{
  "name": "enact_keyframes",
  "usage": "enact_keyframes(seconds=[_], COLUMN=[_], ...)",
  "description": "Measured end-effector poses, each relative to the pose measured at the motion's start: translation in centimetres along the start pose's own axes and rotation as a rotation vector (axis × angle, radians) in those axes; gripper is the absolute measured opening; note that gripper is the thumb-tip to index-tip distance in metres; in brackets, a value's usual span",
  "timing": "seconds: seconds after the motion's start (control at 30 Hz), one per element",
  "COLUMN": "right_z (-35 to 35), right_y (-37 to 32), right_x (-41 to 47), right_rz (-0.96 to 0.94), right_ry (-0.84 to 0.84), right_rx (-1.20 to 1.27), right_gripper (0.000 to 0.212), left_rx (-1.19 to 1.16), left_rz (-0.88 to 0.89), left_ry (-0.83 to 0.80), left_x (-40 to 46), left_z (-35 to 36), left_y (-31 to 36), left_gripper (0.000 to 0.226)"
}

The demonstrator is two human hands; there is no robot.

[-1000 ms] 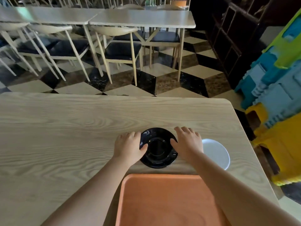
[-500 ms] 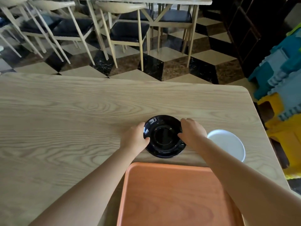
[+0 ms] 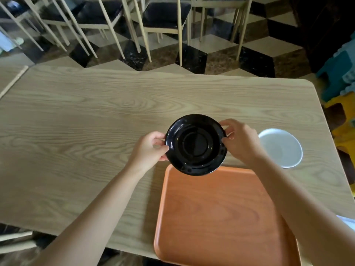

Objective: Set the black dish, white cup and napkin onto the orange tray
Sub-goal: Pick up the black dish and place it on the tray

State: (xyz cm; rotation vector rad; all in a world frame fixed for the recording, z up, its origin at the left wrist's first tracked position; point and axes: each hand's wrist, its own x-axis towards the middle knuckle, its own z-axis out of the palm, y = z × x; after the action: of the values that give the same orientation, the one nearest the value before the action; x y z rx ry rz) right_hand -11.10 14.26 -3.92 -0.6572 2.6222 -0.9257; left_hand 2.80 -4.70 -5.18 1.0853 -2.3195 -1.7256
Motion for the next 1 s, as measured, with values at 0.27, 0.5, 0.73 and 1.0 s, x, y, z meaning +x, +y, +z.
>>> enact_keyframes(seconds=[0.27,0.5,0.73,1.0], right_z=[1.7,3.6,4.2,4.3], right_y=[1.6,3.2,3.9,4.2], right_x=[-6.8,-9.7,-10.5,-10.7], right_rz=[0.093,0.178,0.213,0.217], right_ry=[-0.094,-0.135,-0.128,-0.139], right_rx=[0.141,0.203,0.244,0.265], right_gripper=[0.04,0.042,0.039,0.039], left_rx=[-0.008,0.191,0.304,0.349], left_rz=[-0.057,-0.03,-0.005,0.001], left_ry=[-0.065,-0.031,-0.038,-0.041], left_x=[-5.2,-6.8,-7.1,-7.3], left_z=[0.0,0.3,0.8,0.7], left_y=[-4.3,-6.4,-6.4,-5.9], left_gripper=[0.035,0.039,0.038,0.038])
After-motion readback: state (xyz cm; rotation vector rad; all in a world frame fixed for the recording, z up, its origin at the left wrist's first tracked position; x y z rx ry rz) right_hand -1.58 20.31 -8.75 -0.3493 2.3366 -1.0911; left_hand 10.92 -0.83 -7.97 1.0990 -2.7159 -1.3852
